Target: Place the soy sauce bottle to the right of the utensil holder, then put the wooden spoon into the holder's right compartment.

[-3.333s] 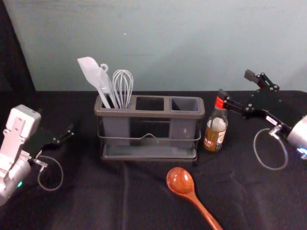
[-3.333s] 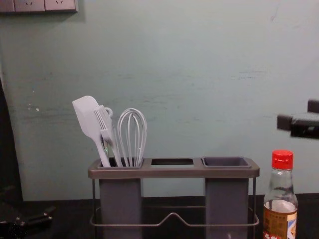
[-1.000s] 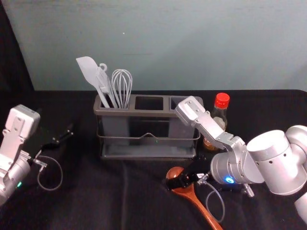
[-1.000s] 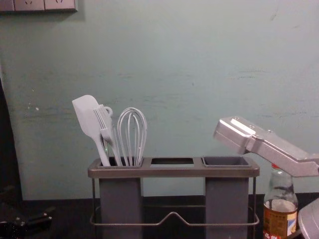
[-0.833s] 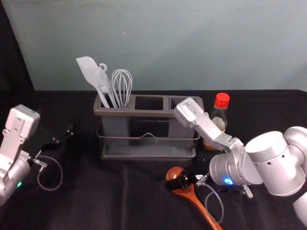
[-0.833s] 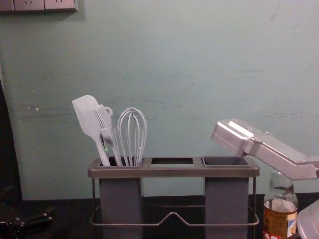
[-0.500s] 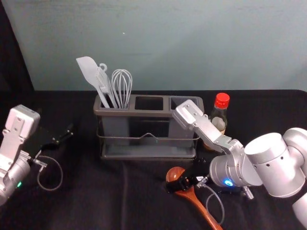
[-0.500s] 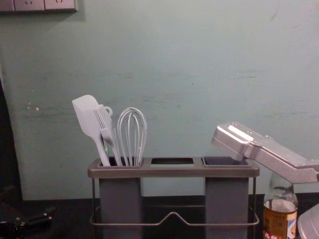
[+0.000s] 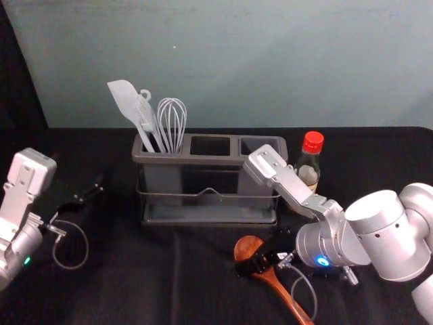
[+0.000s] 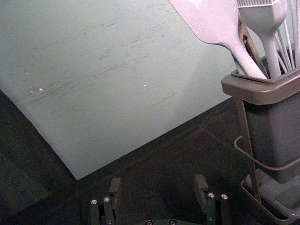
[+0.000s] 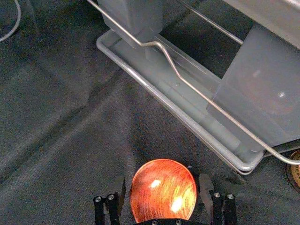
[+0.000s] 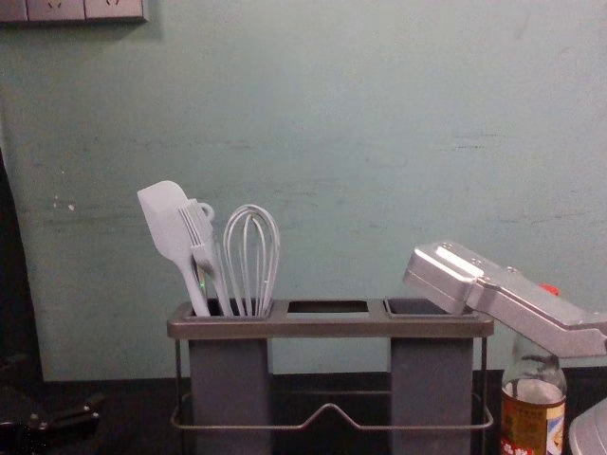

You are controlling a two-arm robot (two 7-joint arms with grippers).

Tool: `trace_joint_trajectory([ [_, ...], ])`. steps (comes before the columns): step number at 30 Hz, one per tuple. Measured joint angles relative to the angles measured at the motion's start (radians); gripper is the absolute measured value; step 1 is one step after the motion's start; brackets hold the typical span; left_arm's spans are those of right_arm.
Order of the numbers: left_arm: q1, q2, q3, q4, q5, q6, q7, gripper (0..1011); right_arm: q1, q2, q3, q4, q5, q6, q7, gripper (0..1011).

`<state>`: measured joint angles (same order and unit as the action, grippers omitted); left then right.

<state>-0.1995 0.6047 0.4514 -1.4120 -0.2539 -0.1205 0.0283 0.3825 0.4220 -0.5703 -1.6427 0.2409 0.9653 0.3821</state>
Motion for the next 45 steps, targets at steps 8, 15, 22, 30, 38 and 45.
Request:
trace_joint_trajectory([
  [8,0.0,0.0,0.0,0.0,0.0,0.0,0.0,1011,-0.004,-0.011,0.01,0.01,-0.016,0.009,0.009,1002],
  [15,0.0,0.0,0.0,0.0,0.0,0.0,0.0,1011,-0.006,-0.019,0.01,0.011,-0.035,0.017,0.017,1002],
  [22,0.0,0.0,0.0,0.0,0.0,0.0,0.0,1011,-0.007,-0.019,0.011,0.011,-0.036,0.018,0.018,1002],
  [30,0.0,0.0,0.0,0.0,0.0,0.0,0.0,1012,-0.007,-0.019,0.011,0.011,-0.035,0.018,0.018,1002],
  [38,0.0,0.0,0.0,0.0,0.0,0.0,0.0,1011,-0.006,-0.018,0.01,0.011,-0.035,0.018,0.017,982],
  [45,0.0,0.0,0.0,0.0,0.0,0.0,0.0,1011,-0.006,-0.018,0.01,0.011,-0.034,0.018,0.017,841],
])
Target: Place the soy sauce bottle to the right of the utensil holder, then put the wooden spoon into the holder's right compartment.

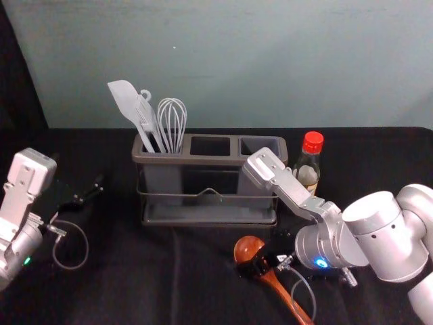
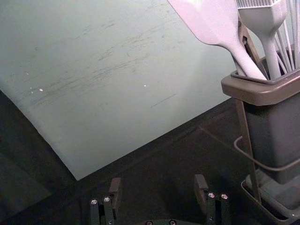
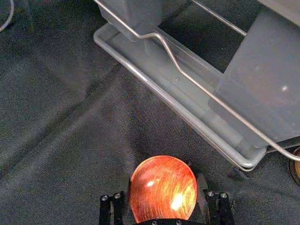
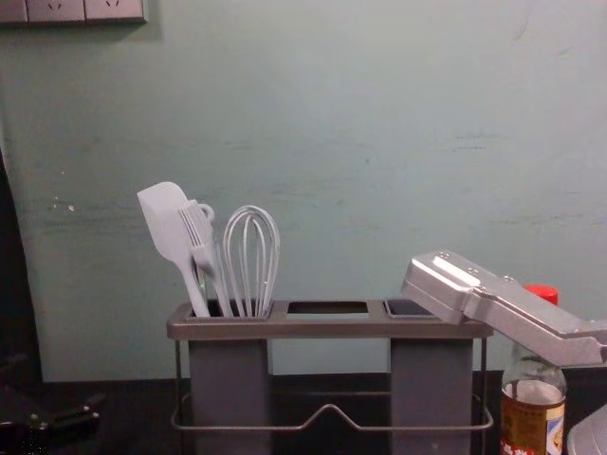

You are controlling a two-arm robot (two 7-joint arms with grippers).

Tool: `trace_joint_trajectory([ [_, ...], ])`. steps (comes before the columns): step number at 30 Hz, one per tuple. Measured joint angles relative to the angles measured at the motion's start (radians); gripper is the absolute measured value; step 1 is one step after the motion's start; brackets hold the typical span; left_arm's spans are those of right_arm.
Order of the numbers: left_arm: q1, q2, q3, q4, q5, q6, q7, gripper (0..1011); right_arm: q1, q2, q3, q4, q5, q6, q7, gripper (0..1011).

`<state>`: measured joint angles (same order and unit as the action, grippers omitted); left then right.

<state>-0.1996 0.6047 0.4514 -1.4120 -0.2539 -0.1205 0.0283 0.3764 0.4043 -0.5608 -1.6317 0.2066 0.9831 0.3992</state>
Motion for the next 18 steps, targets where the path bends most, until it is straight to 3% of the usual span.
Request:
trace_joint_trajectory([
  [14,0.0,0.0,0.0,0.0,0.0,0.0,0.0,1011,-0.003,0.001,0.003,-0.003,0.0,-0.003,-0.002,840],
  [18,0.0,0.0,0.0,0.0,0.0,0.0,0.0,1011,-0.071,0.026,0.076,-0.087,0.015,-0.092,-0.006,840],
])
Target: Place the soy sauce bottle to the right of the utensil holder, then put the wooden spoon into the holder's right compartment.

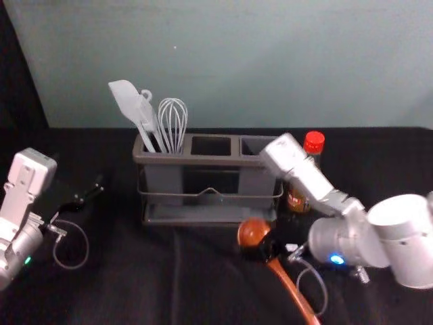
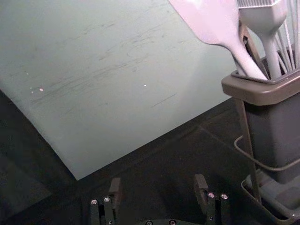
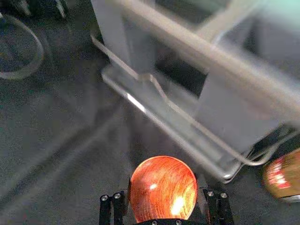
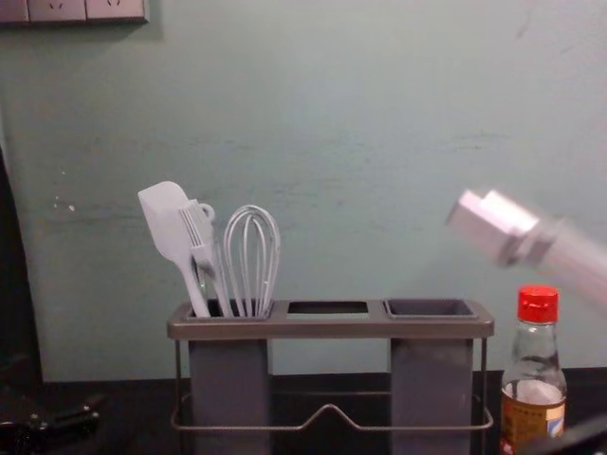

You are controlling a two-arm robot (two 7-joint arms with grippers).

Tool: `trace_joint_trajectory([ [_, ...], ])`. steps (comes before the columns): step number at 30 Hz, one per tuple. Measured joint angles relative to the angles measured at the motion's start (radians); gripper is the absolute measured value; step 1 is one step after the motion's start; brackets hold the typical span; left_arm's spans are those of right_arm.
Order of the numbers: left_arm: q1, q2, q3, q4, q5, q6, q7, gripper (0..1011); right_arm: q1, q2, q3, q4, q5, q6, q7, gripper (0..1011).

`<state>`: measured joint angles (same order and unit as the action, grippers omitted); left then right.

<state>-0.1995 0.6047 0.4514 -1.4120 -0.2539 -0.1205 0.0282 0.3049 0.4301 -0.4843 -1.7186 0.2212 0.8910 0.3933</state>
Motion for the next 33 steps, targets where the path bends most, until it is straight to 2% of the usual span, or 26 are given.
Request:
trace_joint_trajectory([
  [3,0.0,0.0,0.0,0.0,0.0,0.0,0.0,1011,-0.064,0.026,0.072,-0.083,0.027,-0.095,0.013,840],
  [6,0.0,0.0,0.0,0.0,0.0,0.0,0.0,1011,-0.1,0.042,0.107,-0.131,0.043,-0.156,0.018,840],
  [7,0.0,0.0,0.0,0.0,0.0,0.0,0.0,1011,-0.123,0.055,0.129,-0.164,0.054,-0.202,0.021,840],
  [13,0.0,0.0,0.0,0.0,0.0,0.0,0.0,1011,-0.188,0.082,0.195,-0.242,0.086,-0.368,0.027,839],
  [14,0.0,0.0,0.0,0.0,0.0,0.0,0.0,1012,-0.202,0.086,0.21,-0.257,0.091,-0.42,0.027,840],
  [15,0.0,0.0,0.0,0.0,0.0,0.0,0.0,1011,-0.21,0.086,0.217,-0.264,0.091,-0.449,0.024,840],
  [16,0.0,0.0,0.0,0.0,0.0,0.0,0.0,1012,-0.226,0.082,0.233,-0.276,0.088,-0.515,0.009,840],
  [18,0.0,0.0,0.0,0.0,0.0,0.0,0.0,1011,-0.238,0.073,0.253,-0.288,0.09,-0.598,-0.008,840],
  [19,0.0,0.0,0.0,0.0,0.0,0.0,0.0,1011,-0.239,0.069,0.258,-0.29,0.091,-0.622,-0.013,840],
  [22,0.0,0.0,0.0,0.0,0.0,0.0,0.0,1012,-0.232,0.058,0.268,-0.29,0.092,-0.682,-0.025,839],
  [23,0.0,0.0,0.0,0.0,0.0,0.0,0.0,1011,-0.219,0.048,0.271,-0.284,0.095,-0.718,-0.031,840],
  [26,0.0,0.0,0.0,0.0,0.0,0.0,0.0,1011,-0.191,0.033,0.269,-0.267,0.096,-0.748,-0.042,839],
  [31,0.0,0.0,0.0,0.0,0.0,0.0,0.0,1011,-0.098,-0.005,0.237,-0.204,0.089,-0.767,-0.055,840],
  [32,0.0,0.0,0.0,0.0,0.0,0.0,0.0,1011,-0.046,-0.026,0.216,-0.161,0.081,-0.771,-0.056,840],
  [33,0.0,0.0,0.0,0.0,0.0,0.0,0.0,1012,-0.028,-0.033,0.21,-0.146,0.08,-0.773,-0.056,840],
])
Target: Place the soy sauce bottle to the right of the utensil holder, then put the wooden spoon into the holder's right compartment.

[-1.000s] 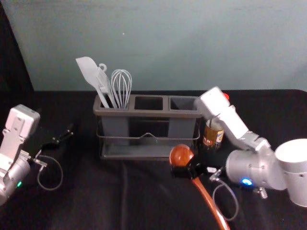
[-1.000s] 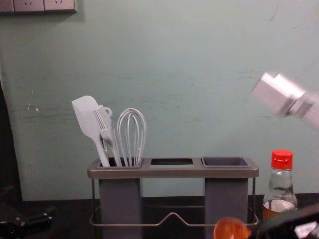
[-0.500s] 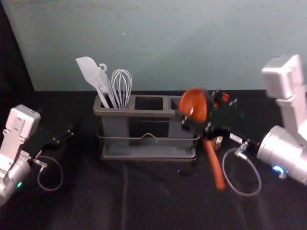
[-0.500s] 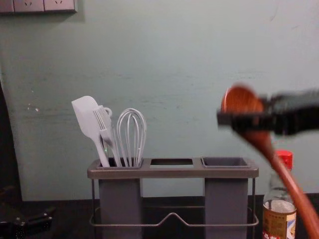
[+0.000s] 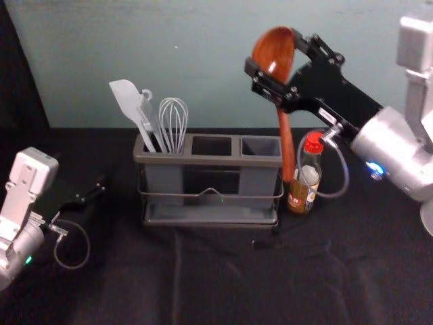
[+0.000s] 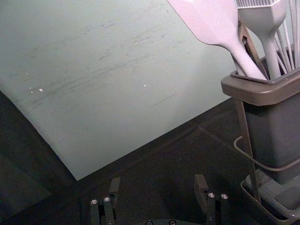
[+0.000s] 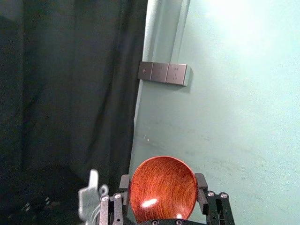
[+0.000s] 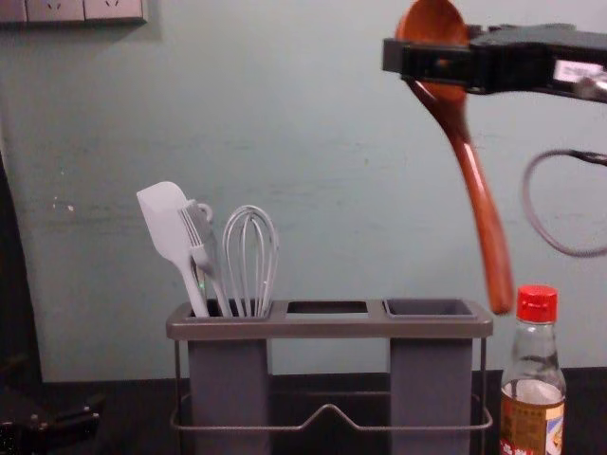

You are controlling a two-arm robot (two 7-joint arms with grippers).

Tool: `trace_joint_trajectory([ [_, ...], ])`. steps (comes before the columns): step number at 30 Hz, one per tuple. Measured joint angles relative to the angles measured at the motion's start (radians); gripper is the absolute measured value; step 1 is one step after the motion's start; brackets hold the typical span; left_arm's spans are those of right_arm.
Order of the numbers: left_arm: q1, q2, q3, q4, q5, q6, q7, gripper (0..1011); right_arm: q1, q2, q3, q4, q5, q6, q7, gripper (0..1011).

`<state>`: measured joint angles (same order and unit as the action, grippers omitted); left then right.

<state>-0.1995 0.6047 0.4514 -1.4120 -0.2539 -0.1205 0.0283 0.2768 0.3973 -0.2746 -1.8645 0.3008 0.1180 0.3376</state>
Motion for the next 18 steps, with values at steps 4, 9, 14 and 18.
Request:
trace_joint_trajectory([
  [4,0.0,0.0,0.0,0.0,0.0,0.0,0.0,1011,0.089,-0.038,-0.035,0.092,-0.014,-0.003,0.0,840],
  [9,0.0,0.0,0.0,0.0,0.0,0.0,0.0,1012,0.192,-0.08,-0.065,0.215,-0.039,0.004,-0.006,840],
  [14,0.0,0.0,0.0,0.0,0.0,0.0,0.0,1011,0.27,-0.11,-0.074,0.321,-0.047,0.012,-0.006,840],
  [18,0.0,0.0,0.0,0.0,0.0,0.0,0.0,1011,0.312,-0.128,-0.081,0.389,-0.054,0.012,-0.005,840],
])
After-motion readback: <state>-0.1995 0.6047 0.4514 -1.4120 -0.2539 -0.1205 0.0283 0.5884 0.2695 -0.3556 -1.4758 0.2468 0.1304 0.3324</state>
